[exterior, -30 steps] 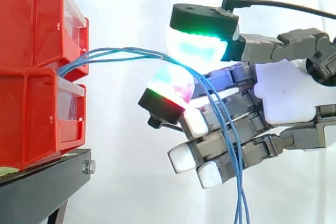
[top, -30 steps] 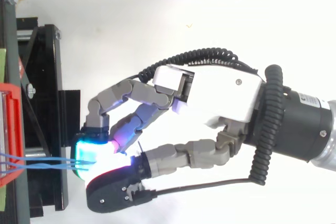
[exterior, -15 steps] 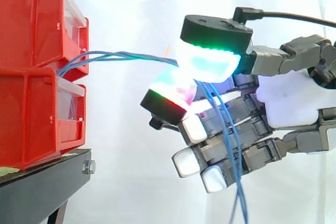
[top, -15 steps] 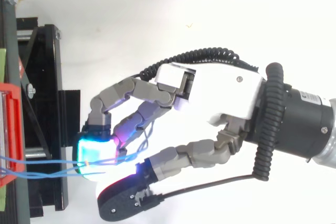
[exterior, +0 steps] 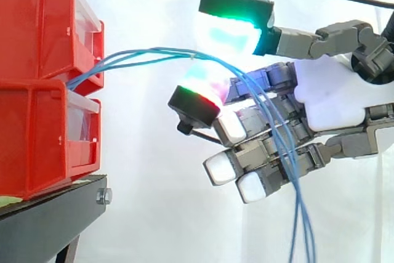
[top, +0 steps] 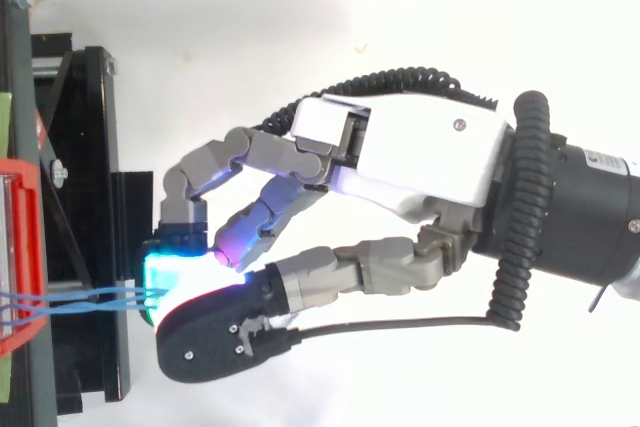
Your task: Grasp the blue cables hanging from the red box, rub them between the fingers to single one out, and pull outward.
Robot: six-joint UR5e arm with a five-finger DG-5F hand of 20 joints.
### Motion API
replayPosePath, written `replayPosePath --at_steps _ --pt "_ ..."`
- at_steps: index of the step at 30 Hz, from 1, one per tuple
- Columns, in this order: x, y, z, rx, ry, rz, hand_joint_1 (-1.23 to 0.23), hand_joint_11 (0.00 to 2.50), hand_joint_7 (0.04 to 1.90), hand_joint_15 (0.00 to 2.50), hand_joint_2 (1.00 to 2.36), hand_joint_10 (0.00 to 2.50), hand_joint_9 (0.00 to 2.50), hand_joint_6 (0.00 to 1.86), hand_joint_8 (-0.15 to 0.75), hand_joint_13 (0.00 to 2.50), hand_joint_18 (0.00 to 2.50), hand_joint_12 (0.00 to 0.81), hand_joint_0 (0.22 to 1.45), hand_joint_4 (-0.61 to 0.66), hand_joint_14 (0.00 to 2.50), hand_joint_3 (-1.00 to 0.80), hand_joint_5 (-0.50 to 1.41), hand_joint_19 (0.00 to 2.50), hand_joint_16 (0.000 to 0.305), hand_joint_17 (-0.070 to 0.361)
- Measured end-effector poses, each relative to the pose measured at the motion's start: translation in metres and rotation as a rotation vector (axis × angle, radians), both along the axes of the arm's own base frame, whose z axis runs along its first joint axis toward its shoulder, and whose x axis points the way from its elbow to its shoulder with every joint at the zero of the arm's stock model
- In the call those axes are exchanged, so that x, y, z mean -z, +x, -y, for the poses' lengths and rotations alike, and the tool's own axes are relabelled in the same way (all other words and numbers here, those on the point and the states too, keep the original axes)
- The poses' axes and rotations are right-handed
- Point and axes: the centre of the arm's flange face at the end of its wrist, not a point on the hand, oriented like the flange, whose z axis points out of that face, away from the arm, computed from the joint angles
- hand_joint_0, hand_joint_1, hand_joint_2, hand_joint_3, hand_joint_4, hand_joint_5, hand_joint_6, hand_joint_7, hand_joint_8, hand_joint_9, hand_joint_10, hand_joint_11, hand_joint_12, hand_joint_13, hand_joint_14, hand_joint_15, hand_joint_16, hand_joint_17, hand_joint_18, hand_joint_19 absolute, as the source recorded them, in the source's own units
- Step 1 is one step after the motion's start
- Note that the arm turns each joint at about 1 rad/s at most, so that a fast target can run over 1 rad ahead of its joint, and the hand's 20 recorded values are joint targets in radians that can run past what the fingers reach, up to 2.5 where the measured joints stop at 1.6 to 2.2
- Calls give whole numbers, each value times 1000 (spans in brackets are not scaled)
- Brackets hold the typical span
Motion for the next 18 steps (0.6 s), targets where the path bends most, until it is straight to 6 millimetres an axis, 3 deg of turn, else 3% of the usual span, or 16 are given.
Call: replayPosePath --at_steps 4,6,12,14,18 --pt "-3 0 1 -1 0 -4 -777 654 1124 541 1017 18 1000 916 287 864 783 369 606 54 22 -153 -140 530 48 108" --pt "-3 0 2 -2 0 -6 -844 655 1140 533 1021 21 954 937 258 838 760 340 659 -70 21 -129 -157 519 44 100" --pt "-5 0 5 -4 1 -7 -890 641 1168 539 1014 19 948 950 225 833 742 325 775 -236 21 -309 -167 506 42 94" --pt "-5 0 6 -4 0 -10 -887 636 1263 527 1004 20 976 947 193 845 746 320 808 -292 21 -451 -158 511 40 89" --pt "-6 -1 7 -4 -3 -23 -889 651 1354 536 1000 19 1019 946 173 860 761 308 826 -354 23 -500 -146 512 38 85"
